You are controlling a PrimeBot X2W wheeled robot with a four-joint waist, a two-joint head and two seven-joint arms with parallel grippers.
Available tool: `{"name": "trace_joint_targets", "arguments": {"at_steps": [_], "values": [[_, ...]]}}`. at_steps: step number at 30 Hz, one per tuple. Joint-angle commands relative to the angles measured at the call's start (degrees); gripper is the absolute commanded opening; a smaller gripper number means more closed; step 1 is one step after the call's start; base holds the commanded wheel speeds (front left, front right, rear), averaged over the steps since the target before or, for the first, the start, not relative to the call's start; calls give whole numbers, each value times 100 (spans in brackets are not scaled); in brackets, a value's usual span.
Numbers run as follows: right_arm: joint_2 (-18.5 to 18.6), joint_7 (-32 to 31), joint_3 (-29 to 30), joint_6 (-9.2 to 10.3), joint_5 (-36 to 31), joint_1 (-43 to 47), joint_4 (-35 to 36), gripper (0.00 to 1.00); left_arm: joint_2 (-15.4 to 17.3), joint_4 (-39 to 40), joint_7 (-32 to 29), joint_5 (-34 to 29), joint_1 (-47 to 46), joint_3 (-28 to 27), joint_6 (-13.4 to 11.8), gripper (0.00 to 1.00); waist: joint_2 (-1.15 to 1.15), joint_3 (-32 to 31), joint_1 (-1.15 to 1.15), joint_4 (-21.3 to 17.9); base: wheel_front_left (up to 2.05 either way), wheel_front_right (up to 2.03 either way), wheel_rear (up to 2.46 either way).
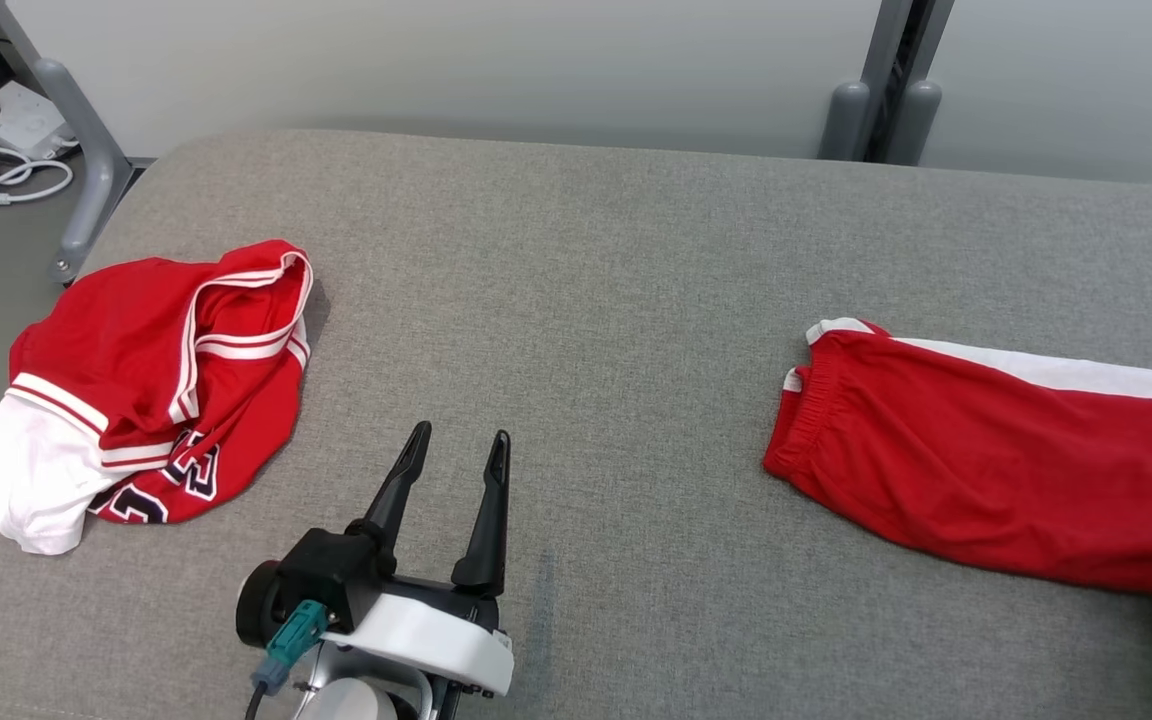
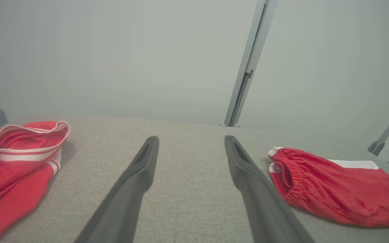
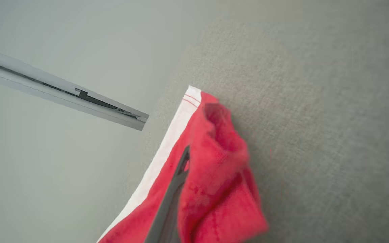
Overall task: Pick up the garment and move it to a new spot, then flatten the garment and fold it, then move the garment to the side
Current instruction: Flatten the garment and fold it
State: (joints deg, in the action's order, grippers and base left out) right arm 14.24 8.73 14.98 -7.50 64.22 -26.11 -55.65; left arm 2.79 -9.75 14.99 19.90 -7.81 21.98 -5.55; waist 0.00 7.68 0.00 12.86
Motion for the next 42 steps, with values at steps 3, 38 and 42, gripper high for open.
{"name": "trace_joint_targets", "arguments": {"at_steps": [3, 38, 42], "values": [[-103, 151, -188, 1, -133, -110, 230, 0, 22, -49, 24, 157, 37, 17, 34, 100, 0, -87, 0, 20, 0, 0, 0], [-1104, 5, -2083, 1, 18, 94, 1625, 0, 22, -200, 24, 842, 107, 47, -99, 100, 0, -231, 0, 546, 0, 0, 0], [-1112, 38, -2270, 1, 36, 103, 1618, 0, 22, -218, 24, 853, 99, 44, -107, 100, 0, -229, 0, 577, 0, 0, 0]]}}
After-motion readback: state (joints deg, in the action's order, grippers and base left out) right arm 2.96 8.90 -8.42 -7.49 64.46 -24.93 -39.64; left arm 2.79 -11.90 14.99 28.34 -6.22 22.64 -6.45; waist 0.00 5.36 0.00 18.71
